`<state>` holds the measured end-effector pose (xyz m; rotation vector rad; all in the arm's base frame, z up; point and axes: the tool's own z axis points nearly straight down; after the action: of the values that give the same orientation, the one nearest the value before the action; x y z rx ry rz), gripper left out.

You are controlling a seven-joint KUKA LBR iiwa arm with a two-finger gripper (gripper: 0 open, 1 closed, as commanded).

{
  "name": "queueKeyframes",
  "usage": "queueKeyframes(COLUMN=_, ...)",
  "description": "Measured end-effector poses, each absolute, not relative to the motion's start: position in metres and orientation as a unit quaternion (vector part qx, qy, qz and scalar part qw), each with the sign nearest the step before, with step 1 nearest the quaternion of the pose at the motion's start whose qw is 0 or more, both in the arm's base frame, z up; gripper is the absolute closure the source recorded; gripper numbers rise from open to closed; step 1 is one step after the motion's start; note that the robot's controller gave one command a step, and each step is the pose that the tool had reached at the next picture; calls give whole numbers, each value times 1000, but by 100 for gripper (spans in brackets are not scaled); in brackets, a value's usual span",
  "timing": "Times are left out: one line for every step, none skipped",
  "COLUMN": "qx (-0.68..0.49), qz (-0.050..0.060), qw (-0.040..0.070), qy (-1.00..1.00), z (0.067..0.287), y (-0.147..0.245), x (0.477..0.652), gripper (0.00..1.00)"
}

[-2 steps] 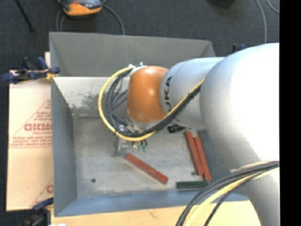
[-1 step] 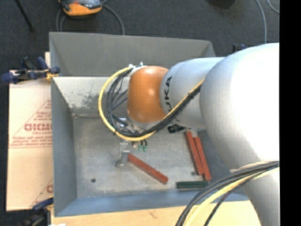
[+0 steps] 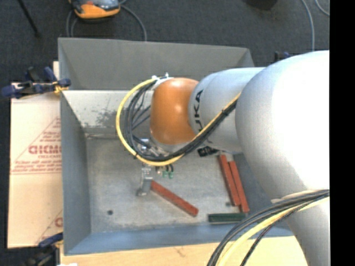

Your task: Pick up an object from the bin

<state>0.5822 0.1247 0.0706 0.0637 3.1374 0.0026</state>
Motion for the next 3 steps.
queueKeyframes(qx=7, qz=0, qw=0, qy=1000, z=90, y=86, x=555, gripper=0)
queueKeyframes(qx=-147, qz=0, qw=1, qy=989, z=79, y=55, x=524, gripper=100)
queueKeyframes(qx=-146, qz=0, qw=1, qy=989, z=79, y=56, x=524, gripper=100)
